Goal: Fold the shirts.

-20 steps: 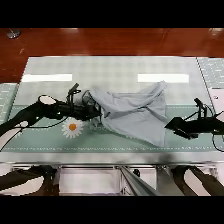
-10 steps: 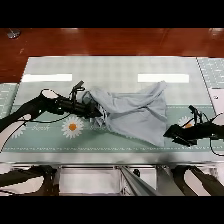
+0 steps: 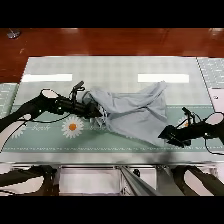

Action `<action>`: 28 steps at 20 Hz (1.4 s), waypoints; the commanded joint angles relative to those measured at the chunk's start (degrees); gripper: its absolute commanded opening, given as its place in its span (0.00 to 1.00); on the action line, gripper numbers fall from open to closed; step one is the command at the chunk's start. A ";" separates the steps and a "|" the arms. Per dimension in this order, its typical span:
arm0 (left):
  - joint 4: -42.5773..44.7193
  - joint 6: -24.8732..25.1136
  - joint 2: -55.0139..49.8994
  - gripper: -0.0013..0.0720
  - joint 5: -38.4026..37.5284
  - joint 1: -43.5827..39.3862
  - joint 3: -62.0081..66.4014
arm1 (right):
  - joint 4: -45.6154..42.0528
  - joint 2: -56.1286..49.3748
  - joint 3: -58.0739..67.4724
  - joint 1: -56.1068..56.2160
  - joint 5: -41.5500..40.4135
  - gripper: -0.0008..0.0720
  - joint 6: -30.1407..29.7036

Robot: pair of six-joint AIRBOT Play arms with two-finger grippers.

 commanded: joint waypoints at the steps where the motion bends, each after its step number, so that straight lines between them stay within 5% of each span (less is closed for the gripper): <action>1: 0.02 -0.04 -0.02 0.05 -0.07 0.02 0.07 | 5.88 -5.81 1.33 6.40 -6.58 0.86 -0.02; 3: -0.13 -0.79 0.04 0.05 -0.55 0.02 0.11 | 9.86 -8.59 4.15 9.64 -9.25 0.84 0.00; 4: -0.31 -0.90 0.22 0.05 -1.25 0.04 0.35 | 12.39 -9.40 5.79 11.06 -10.58 0.70 -0.04; 6: 0.17 -0.68 1.09 0.05 -2.69 0.37 2.12 | 14.03 -10.29 10.12 14.29 -12.02 0.05 -1.09; 14: 4.52 -7.41 13.97 0.05 -8.22 12.61 35.01 | 1.11 -9.40 57.86 16.37 -2.54 0.05 3.63; 19: 20.74 -16.15 19.67 0.05 -9.68 17.00 65.02 | -1.29 -5.70 88.65 16.39 2.14 0.05 4.22; 22: 25.94 -17.68 23.21 0.05 -12.55 17.64 76.54 | -1.57 1.53 91.97 16.39 3.32 0.05 2.62; 28: 32.83 -17.64 34.36 0.05 -11.67 17.64 77.02 | -3.15 14.80 91.97 16.35 3.54 0.05 1.16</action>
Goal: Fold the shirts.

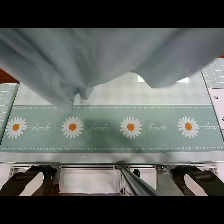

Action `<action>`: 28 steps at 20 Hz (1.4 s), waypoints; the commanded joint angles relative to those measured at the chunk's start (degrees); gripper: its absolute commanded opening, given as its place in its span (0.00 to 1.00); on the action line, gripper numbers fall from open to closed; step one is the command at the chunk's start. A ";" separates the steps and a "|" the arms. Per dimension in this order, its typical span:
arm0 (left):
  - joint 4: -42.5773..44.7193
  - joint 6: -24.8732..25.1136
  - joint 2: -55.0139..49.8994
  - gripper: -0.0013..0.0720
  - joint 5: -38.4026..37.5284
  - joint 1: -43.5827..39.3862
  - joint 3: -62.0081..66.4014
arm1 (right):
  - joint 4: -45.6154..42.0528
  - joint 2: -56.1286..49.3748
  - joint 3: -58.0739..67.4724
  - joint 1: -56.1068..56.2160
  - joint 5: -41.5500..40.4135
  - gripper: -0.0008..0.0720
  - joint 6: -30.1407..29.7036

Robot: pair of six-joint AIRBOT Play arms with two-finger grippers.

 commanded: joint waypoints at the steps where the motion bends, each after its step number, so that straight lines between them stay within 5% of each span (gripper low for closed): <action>1: 4.07 -0.50 6.03 0.05 -0.22 0.17 1.79 | -1.97 6.75 1.07 -0.02 0.96 0.05 -0.57; 8: 4.04 0.42 8.90 0.05 -8.50 0.17 -2.27 | -3.08 8.44 -0.59 -0.02 7.74 0.05 -0.28; 15: 3.34 1.97 -0.20 0.05 -3.56 0.04 -27.47 | -6.69 4.02 -21.29 -0.02 8.44 0.05 0.09; 20: 2.21 1.73 -19.02 0.05 5.11 0.04 -28.44 | -18.08 -11.41 -28.98 -0.02 2.05 0.05 2.91; 28: -0.76 -2.54 -36.20 0.05 10.27 -3.08 -28.46 | -9.49 -35.91 -28.57 -0.02 -19.06 0.05 11.63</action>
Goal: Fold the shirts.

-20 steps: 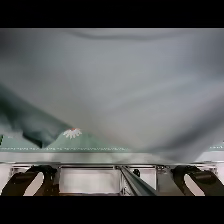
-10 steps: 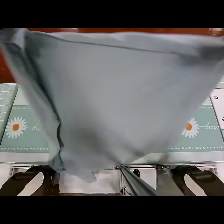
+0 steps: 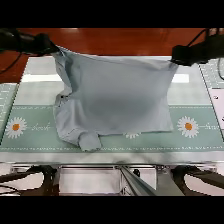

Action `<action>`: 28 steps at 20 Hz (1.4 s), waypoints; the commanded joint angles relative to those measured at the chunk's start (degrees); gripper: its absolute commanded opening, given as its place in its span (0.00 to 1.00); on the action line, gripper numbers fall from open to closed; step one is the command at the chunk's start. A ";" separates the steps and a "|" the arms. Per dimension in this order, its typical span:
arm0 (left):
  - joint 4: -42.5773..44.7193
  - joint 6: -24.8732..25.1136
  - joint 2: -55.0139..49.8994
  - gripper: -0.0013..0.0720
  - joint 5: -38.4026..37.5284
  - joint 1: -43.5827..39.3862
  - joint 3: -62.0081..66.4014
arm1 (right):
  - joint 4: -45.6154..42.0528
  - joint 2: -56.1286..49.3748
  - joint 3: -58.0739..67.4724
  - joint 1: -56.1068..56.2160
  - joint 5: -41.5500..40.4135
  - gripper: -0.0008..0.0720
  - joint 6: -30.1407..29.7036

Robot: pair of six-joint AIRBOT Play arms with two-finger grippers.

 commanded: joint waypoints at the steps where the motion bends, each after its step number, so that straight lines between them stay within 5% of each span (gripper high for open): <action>1: -1.01 -3.08 -6.36 0.05 4.13 -1.90 -0.11 | 9.66 -9.77 -0.02 -0.04 -11.93 0.05 1.81; 2: -1.49 -3.15 -7.41 0.06 4.15 -2.34 -0.11 | 12.72 -11.37 -0.02 -0.11 -13.57 0.05 1.22; 3: -1.51 -3.56 -8.20 0.27 3.93 -2.62 -0.11 | 15.47 -12.61 -0.02 -0.59 -14.29 0.21 1.22; 4: -1.36 -5.09 -8.68 0.75 2.82 -2.75 -0.13 | 18.86 -13.49 -0.02 -1.70 -13.60 0.77 0.81; 5: -0.85 -4.94 -8.83 0.98 0.76 -2.56 -0.11 | 21.64 -13.68 -0.02 -3.26 -11.34 0.86 -1.44; 9: 13.57 -3.98 -8.33 0.98 -18.53 3.98 -0.63 | 15.69 -10.34 1.01 -13.18 12.92 0.86 -8.39; 11: 10.58 -6.25 -4.94 0.98 -17.92 9.81 -8.17 | 9.07 -7.06 -3.23 -18.62 26.51 0.86 -13.57; 16: 4.85 1.29 9.97 0.98 -8.57 20.72 -42.75 | 15.54 13.92 -36.06 -29.42 11.87 0.86 -14.32; 19: -0.68 4.33 17.55 0.98 -4.24 26.91 -58.62 | 21.49 26.43 -52.30 -29.55 8.39 0.86 -19.63; 28: -2.34 2.97 19.58 0.98 -4.04 26.16 -65.37 | 22.43 33.38 -61.40 -29.55 7.15 0.86 -19.47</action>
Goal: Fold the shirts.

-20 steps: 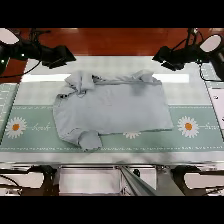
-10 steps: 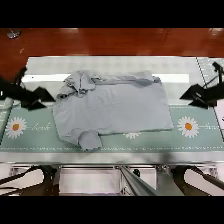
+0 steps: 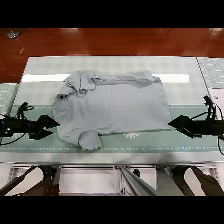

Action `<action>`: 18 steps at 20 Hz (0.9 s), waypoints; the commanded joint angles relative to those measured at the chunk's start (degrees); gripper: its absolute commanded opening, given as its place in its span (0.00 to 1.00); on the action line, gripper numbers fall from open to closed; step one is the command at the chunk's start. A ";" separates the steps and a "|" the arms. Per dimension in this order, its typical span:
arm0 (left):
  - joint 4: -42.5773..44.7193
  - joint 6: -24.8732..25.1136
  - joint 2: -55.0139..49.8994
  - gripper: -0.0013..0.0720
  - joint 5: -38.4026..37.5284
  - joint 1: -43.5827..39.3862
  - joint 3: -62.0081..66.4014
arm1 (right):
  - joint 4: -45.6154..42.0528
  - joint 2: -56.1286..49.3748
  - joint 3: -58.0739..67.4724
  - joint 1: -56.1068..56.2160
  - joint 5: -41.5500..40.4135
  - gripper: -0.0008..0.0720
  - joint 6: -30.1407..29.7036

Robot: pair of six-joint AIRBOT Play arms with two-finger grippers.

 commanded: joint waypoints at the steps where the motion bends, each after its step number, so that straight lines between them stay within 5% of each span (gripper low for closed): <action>1: -1.84 0.22 0.46 0.98 0.20 -2.03 -3.41 | 0.39 1.25 -1.68 -0.11 -0.94 0.86 0.85; 6: -8.85 1.09 0.44 0.97 6.95 -8.09 -8.28 | 0.48 1.25 -1.68 -0.11 -2.62 0.86 3.08; 7: -8.87 1.86 0.33 0.84 7.39 -8.90 -8.09 | -0.37 1.25 -1.68 -0.11 -3.69 0.86 4.31; 8: -8.90 3.56 0.28 0.29 7.17 -9.03 -7.65 | -2.08 1.18 -1.68 -0.11 -5.11 0.86 6.45; 9: -8.92 4.42 0.33 0.05 6.80 -9.01 -7.06 | -4.59 1.20 -1.68 -0.11 -6.84 0.88 8.74; 18: -8.92 6.45 0.37 0.05 4.02 -8.98 -0.11 | -7.58 -4.63 -1.66 -0.11 -9.99 0.88 13.90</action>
